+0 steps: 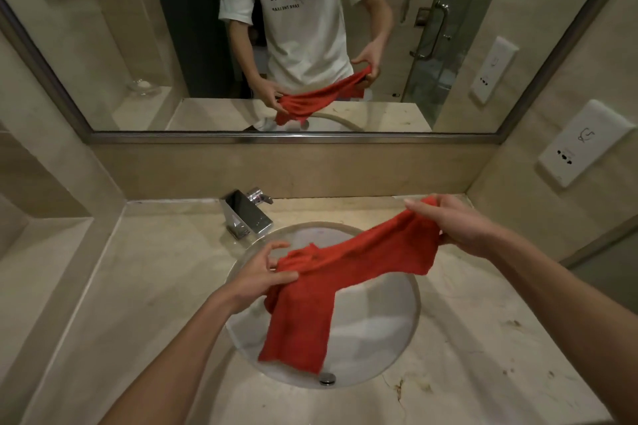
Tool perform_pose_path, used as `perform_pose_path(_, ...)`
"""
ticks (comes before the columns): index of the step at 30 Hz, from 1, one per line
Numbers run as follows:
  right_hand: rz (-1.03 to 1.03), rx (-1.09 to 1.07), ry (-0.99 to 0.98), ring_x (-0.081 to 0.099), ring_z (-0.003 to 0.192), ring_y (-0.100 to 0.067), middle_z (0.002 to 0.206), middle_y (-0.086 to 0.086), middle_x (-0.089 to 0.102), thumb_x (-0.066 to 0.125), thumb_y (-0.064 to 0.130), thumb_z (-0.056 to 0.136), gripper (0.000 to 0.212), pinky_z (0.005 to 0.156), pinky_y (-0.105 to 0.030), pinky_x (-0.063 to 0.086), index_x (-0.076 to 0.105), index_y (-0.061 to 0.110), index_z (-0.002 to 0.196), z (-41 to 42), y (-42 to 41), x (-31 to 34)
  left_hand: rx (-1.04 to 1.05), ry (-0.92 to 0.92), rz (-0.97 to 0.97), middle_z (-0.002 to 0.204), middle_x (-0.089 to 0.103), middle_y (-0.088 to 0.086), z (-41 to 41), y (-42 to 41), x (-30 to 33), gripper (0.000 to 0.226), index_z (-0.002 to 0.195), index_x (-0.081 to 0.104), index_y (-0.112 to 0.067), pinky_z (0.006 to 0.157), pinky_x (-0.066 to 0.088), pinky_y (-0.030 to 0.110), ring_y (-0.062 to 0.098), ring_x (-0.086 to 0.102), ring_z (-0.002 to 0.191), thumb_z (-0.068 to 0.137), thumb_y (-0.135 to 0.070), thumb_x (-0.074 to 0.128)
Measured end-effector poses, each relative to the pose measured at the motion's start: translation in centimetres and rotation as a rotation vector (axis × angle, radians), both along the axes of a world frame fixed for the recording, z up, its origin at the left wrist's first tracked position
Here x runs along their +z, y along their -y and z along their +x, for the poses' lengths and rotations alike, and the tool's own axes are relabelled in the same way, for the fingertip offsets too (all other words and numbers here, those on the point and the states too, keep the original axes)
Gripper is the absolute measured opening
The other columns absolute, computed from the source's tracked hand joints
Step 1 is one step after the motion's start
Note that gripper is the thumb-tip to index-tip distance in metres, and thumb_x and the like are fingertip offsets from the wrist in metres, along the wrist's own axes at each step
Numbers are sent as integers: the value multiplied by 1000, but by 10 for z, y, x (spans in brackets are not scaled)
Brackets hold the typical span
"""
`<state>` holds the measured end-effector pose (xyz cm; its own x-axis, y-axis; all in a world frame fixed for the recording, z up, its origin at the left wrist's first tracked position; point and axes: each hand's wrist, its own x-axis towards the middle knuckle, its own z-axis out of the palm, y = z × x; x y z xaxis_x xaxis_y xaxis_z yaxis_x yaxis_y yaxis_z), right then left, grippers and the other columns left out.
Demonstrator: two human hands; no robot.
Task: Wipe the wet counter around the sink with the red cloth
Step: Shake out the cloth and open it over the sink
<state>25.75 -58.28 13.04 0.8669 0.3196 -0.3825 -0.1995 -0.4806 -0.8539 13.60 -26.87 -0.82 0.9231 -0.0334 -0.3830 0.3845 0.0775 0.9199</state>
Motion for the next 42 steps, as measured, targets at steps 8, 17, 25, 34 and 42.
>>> perform_pose_path(8, -94, -43, -104, 68, 73, -25, 81, -8, 69, 74, 47, 86, 47, 68, -41, 57, 62, 2, 94, 9, 0, -31, 68, 192, 221, 94, 75, 3, -3, -4, 31, 25, 87, 79, -20, 71, 52, 26, 14, 69, 84, 87, 2, 67)
perform_pose_path(17, -115, -85, -109, 62, 53, -25, 81, -20, 67, 80, 40, 82, 43, 45, -27, 45, 57, 5, 94, 7, 0, -66, 119, 343, 744, 93, 74, -14, 9, -11, 56, 24, 92, 79, -26, 61, 58, 26, 10, 70, 77, 90, -6, 66)
perform_pose_path(25, 60, 113, -61, 67, 65, -46, 89, -28, 67, 74, 43, 87, 38, 62, -51, 60, 71, 5, 89, -6, 1, -54, 157, 407, 708, 108, 60, -4, 10, -6, 69, 24, 84, 75, -34, 92, 40, 11, -1, 58, 103, 85, -10, 73)
perform_pose_path(34, 52, -41, -201, 66, 108, -28, 116, -14, 67, 73, 46, 86, 42, 95, -38, 52, 73, 7, 103, 13, 10, -82, -354, 488, 988, 110, 67, -19, 4, -12, 77, 28, 102, 78, -22, 79, 45, 11, -10, 59, 97, 76, -10, 81)
perform_pose_path(42, -172, -15, -332, 64, 101, -29, 111, -16, 63, 63, 59, 89, 58, 91, -43, 54, 68, 4, 107, 20, 7, -89, -247, 569, 1029, 75, 63, -13, 9, 2, 87, 7, 83, 68, -19, 64, 41, 16, 3, 59, 71, 88, -22, 72)
